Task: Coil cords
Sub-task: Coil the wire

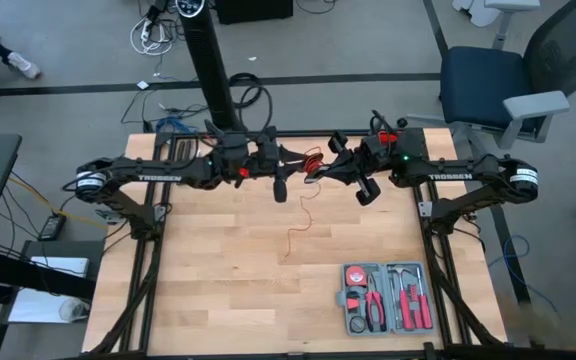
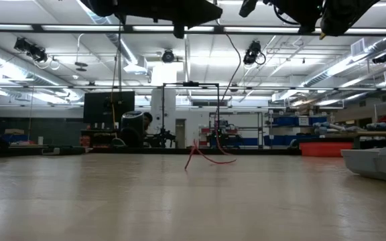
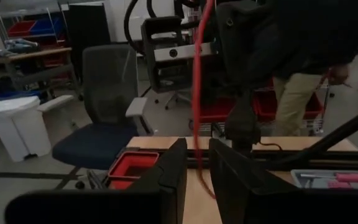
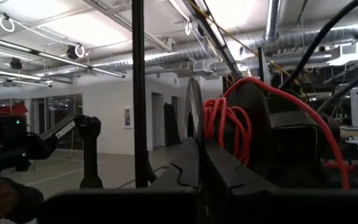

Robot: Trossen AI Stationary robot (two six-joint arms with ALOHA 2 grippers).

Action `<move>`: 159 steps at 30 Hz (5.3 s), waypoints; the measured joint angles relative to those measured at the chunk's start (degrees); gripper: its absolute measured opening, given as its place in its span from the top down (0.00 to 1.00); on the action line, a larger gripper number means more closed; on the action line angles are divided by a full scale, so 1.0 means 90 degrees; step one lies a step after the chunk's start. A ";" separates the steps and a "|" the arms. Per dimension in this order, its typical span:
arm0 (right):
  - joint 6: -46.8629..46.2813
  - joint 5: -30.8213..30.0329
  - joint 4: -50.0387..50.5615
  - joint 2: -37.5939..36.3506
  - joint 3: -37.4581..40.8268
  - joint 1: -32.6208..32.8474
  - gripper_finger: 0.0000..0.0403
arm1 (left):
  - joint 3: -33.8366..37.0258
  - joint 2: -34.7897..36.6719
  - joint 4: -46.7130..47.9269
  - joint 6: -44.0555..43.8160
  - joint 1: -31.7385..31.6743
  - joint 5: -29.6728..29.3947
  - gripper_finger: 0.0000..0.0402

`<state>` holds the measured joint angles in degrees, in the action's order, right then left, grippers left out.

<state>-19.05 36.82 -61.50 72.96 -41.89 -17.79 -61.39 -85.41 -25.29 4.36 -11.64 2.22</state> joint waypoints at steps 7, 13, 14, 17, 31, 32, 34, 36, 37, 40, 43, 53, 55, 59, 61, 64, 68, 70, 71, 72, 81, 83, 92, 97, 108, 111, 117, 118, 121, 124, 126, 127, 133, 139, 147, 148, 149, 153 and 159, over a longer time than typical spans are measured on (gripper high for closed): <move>-0.0041 0.0063 -0.0002 0.0010 0.0000 -0.0064 1.00 | 0.0000 -0.0033 0.0090 0.0145 0.0000 -0.0092 0.97; -0.0043 0.0075 0.0001 0.0008 0.0000 -0.0120 1.00 | 0.0000 -0.0031 0.0135 0.0313 0.0000 -0.0090 0.99; -0.0043 0.0075 0.0001 0.0008 0.0000 -0.0120 1.00 | 0.0000 -0.0031 0.0140 0.0313 0.0000 -0.0090 0.99; 0.0002 0.0045 -0.0009 0.0008 0.0000 -0.0118 1.00 | 0.0000 -0.0031 0.0037 0.0318 -0.0009 -0.0166 1.00; 0.0355 -0.0302 -0.0010 0.0005 0.0000 -0.0118 1.00 | -0.0583 -0.0771 -0.0540 0.0325 -0.0012 0.0333 1.00; 0.0351 -0.0300 -0.0012 0.0005 0.0000 -0.0118 1.00 | -0.0718 -0.0820 -0.0342 0.0328 -0.0012 0.0338 1.00; 0.0322 -0.0301 -0.0009 0.0005 0.0000 -0.0118 1.00 | -0.0981 -0.0919 0.0026 0.0342 -0.0012 0.0340 1.00; 0.0316 -0.0299 -0.0016 0.0005 0.0000 -0.0118 1.00 | -0.1187 -0.1040 0.0336 0.0341 -0.0012 0.0438 1.00; 0.0314 -0.0296 -0.0012 0.0005 0.0000 -0.0118 1.00 | -0.1268 -0.1110 0.0439 0.0342 -0.0012 0.0512 1.00; 0.0388 -0.0243 -0.0068 0.0005 0.0000 -0.0114 1.00 | -0.1361 -0.1296 0.0496 0.0340 -0.0009 0.0694 1.00; 0.0400 -0.0125 -0.0252 0.0004 0.0000 -0.0111 1.00 | -0.1375 -0.1385 0.0557 0.0340 0.0002 0.0762 1.00; 0.0020 -0.0135 -0.0276 0.0001 0.0000 0.0025 1.00 | -0.1375 -0.1401 0.0485 0.0661 0.0001 0.0765 1.00; -0.0245 -0.0043 0.0006 0.0001 -0.0002 0.0005 1.00 | -0.1375 -0.1385 0.0449 0.0669 -0.0027 0.0765 1.00; -0.0428 0.0170 0.0002 -0.0078 -0.0002 -0.0120 1.00 | -0.1375 -0.1369 0.0820 0.0660 -0.0038 0.0773 1.00; -0.0500 0.0199 0.0018 -0.0179 -0.0002 -0.0249 1.00 | -0.1375 -0.1369 0.1165 0.0669 -0.0039 0.0773 1.00; -0.0708 0.0199 0.0438 -0.0320 -0.0002 -0.0471 1.00 | -0.1375 -0.1349 0.1594 0.0733 -0.0036 0.0789 1.00; -0.0547 0.0106 0.1222 -0.0595 -0.0002 -0.0698 1.00 | -0.1367 -0.1197 0.2016 0.0831 -0.0036 0.0787 1.00; -0.0436 0.0000 0.1557 -0.0741 -0.0002 -0.0795 1.00 | -0.1370 -0.1090 0.2102 0.0876 -0.0037 0.0787 1.00; -0.0391 -0.0027 0.1753 -0.0829 -0.0002 -0.0859 1.00 | -0.1370 -0.1001 0.2282 0.0937 -0.0039 0.0780 1.00; -0.0350 -0.0067 0.1947 -0.0931 0.0000 -0.0915 1.00 | -0.1370 -0.0949 0.2400 0.0998 -0.0039 0.0780 1.00; 0.0255 -0.0336 0.4071 -0.1957 0.0000 -0.1335 1.00 | -0.1370 -0.0471 0.3900 0.1163 -0.0039 0.0530 1.00; 0.0375 -0.0438 0.4567 -0.2155 0.0000 -0.1394 1.00 | -0.1370 -0.0449 0.4142 0.1185 -0.0041 0.0418 1.00; 0.0414 -0.0603 0.4605 -0.2635 0.0000 -0.1301 1.00 | -0.1370 -0.0468 0.4288 0.1523 -0.0131 -0.0238 1.00; 0.0280 -0.1093 0.3428 -0.2664 0.0694 -0.1121 1.00 | -0.1370 -0.0468 0.4226 0.1513 -0.0169 -0.0263 1.00; -0.0895 -0.1125 -0.0005 -0.2656 0.2759 -0.1565 1.00 | -0.1365 -0.0640 0.4733 0.1447 -0.0153 0.0025 1.00; -0.1017 -0.0829 0.0137 -0.2654 0.2829 -0.1671 1.00 | -0.1365 -0.0607 0.5026 0.1446 -0.0153 0.0026 1.00; -0.1051 -0.0545 0.0644 -0.2656 0.2829 -0.1854 1.00 | -0.1367 -0.0400 0.5726 0.1481 -0.0155 0.0028 1.00; -0.1054 -0.0509 0.0711 -0.2652 0.2829 -0.1875 1.00 | -0.1367 -0.0364 0.5854 0.1484 -0.0154 0.0028 1.00; -0.1063 -0.0446 0.0821 -0.2656 0.2829 -0.1922 1.00 | -0.1365 -0.0256 0.6138 0.1488 -0.0155 0.0027 1.00; -0.1035 -0.0391 0.1078 -0.2651 0.2829 -0.1994 1.00 | -0.1365 -0.0104 0.6390 0.1491 -0.0155 0.0026 1.00; -0.1020 -0.0317 0.1132 -0.2649 0.2829 -0.2043 1.00 | -0.1365 -0.0006 0.6539 0.1491 -0.0155 0.0027 1.00; -0.1022 -0.0263 0.1125 -0.2649 0.2829 -0.2063 1.00 | -0.1365 0.0058 0.6614 0.1490 -0.0155 0.0027 1.00; -0.1015 0.0007 0.1650 -0.2651 0.2827 -0.2250 1.00 | -0.1365 0.0515 0.6864 0.1491 -0.0155 0.0025 1.00; -0.0773 0.0140 0.2298 -0.2496 0.2827 -0.2245 1.00 | -0.1367 0.0894 0.6338 0.1588 -0.0165 -0.0459 1.00; -0.0862 0.0499 0.2318 -0.2087 0.2827 -0.2094 1.00 | -0.1370 0.0880 0.5337 0.2499 -0.0165 -0.1177 1.00; -0.0879 0.0522 0.2337 -0.2037 0.2827 -0.2059 1.00 | -0.1370 0.0845 0.5197 0.2614 -0.0165 -0.1250 1.00; -0.0884 0.0542 0.2330 -0.1978 0.2827 -0.2002 1.00 | -0.1370 0.0826 0.5090 0.2679 -0.0165 -0.1313 1.00; -0.0896 0.0547 0.2301 -0.1734 0.2824 -0.1797 1.00 | -0.1370 0.0746 0.4519 0.2887 -0.0209 -0.1362 1.00; -0.0946 0.0542 0.2082 -0.1417 0.2818 -0.1400 1.00 | -0.1370 0.0440 0.3931 0.2997 -0.0288 -0.1431 1.00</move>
<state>-27.56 41.70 -42.76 60.21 -16.53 -30.39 -73.71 -81.45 10.09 31.33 -14.23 -10.66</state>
